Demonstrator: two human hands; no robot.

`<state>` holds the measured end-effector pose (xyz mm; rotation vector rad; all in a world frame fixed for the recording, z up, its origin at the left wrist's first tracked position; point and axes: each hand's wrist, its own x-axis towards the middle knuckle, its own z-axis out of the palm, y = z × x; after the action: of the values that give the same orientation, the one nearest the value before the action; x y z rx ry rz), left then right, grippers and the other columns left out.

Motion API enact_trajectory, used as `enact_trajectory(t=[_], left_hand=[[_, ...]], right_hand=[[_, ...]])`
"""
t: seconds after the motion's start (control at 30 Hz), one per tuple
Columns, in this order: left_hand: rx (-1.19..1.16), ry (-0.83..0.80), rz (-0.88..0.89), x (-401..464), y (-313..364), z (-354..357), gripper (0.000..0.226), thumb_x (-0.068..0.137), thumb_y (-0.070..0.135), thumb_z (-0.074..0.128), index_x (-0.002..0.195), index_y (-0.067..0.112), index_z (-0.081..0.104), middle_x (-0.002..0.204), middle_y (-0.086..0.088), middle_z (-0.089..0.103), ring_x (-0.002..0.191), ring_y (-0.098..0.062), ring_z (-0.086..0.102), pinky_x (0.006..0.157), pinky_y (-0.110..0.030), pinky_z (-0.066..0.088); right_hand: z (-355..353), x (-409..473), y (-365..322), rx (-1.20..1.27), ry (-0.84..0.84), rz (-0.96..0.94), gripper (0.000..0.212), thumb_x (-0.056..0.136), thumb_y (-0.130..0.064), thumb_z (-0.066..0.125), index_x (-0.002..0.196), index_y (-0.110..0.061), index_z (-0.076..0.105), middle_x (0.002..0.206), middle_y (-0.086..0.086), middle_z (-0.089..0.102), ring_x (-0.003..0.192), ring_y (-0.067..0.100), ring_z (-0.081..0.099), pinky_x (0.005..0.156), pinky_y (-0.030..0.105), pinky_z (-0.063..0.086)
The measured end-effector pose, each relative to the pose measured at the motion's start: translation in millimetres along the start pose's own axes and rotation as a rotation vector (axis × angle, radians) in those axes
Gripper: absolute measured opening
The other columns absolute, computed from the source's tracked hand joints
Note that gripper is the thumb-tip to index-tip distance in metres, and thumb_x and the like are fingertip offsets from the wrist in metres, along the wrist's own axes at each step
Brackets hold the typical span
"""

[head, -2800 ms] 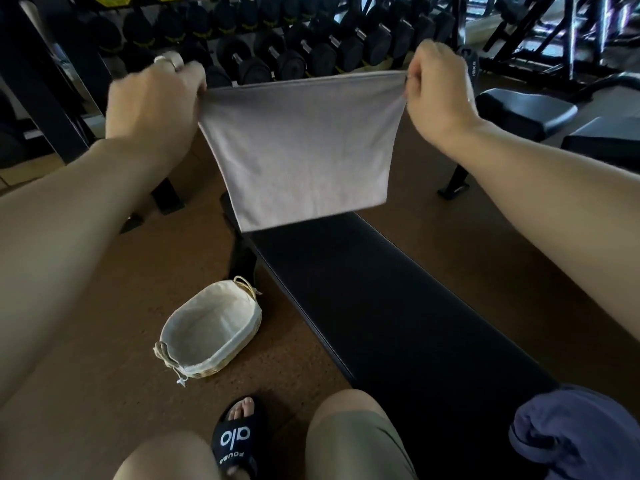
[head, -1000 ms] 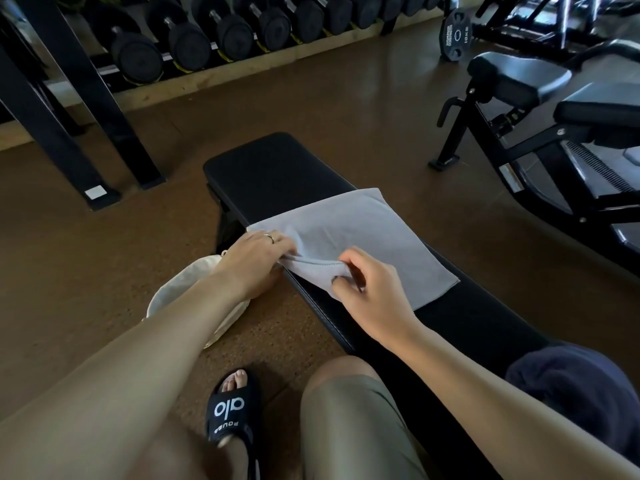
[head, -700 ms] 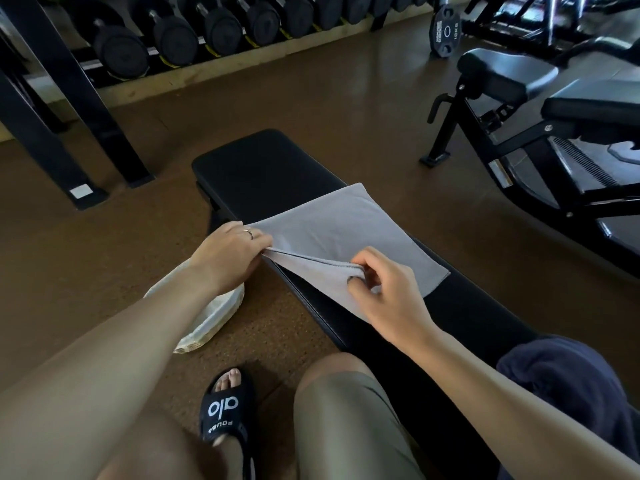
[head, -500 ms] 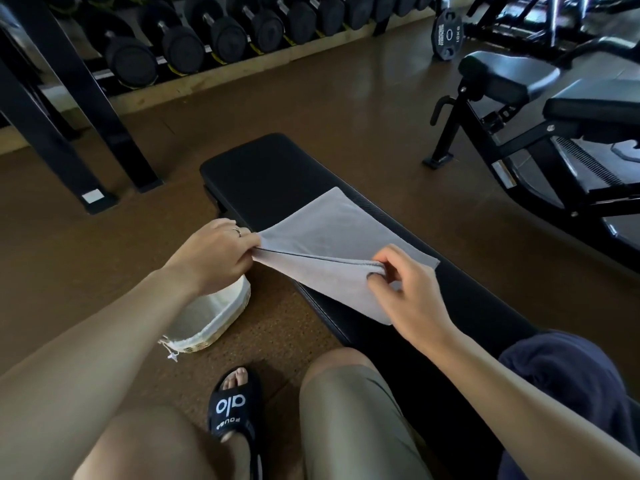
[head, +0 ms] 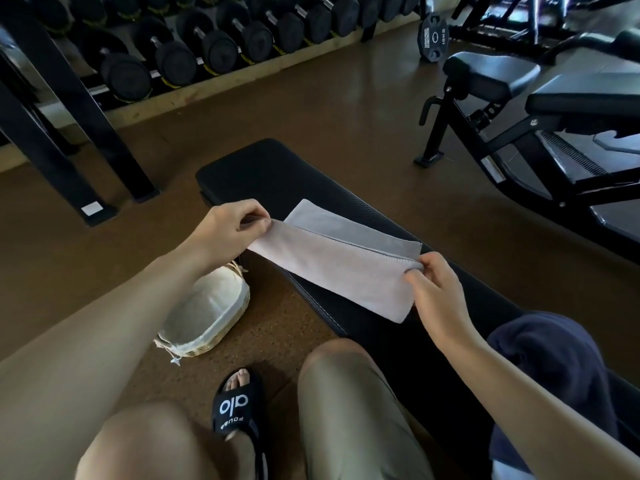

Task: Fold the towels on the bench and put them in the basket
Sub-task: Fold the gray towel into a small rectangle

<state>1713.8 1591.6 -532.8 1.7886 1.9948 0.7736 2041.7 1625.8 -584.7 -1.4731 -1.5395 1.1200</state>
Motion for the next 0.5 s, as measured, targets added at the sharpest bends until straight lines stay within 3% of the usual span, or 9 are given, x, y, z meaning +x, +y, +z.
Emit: enact_trajectory(t=[0.1,0.2,0.3,0.5], left_hand=[[-0.093,0.047,-0.05,22.7,4.4,14.2,0.009,0.101,0.03,0.061,0.097,0.028,0.069,0.095,0.013,0.068,0.095,-0.005,0.062,0.076,-0.023,0.045],[-0.126,0.066,-0.08,47.2,2.2,26.5,0.011,0.1,0.033,0.062,0.097,0.027,0.07,0.096,0.01,0.068,0.096,-0.008,0.062,0.08,-0.031,0.05],[-0.077,0.083,-0.094,71.3,-4.5,35.8,0.012,0.101,0.034,0.061,0.099,0.026,0.07,0.095,0.008,0.067,0.094,-0.01,0.061,0.077,-0.029,0.048],[-0.025,0.093,-0.123,112.1,-14.6,61.1,0.011,0.102,0.029,0.061,0.097,0.024,0.07,0.085,0.006,0.064,0.084,-0.009,0.059,0.067,-0.02,0.043]], right_hand=[[4.5,13.9,5.6,0.007,0.04,0.109,0.01,0.105,-0.019,0.049,0.1,-0.023,0.057,0.1,-0.002,0.064,0.087,0.017,0.059,0.073,0.032,0.049],[5.9,28.5,4.9,-0.035,0.09,0.124,0.009,0.108,-0.019,0.045,0.106,-0.019,0.054,0.097,-0.002,0.061,0.081,0.013,0.056,0.064,0.024,0.044],[5.1,46.2,5.5,-0.092,0.116,0.12,0.01,0.109,-0.018,0.042,0.109,-0.016,0.052,0.093,-0.002,0.058,0.076,0.009,0.053,0.054,0.017,0.039],[9.3,84.6,17.4,-0.205,0.124,0.169,0.012,0.107,-0.018,0.043,0.105,-0.015,0.054,0.091,0.0,0.059,0.074,0.013,0.056,0.056,0.026,0.042]])
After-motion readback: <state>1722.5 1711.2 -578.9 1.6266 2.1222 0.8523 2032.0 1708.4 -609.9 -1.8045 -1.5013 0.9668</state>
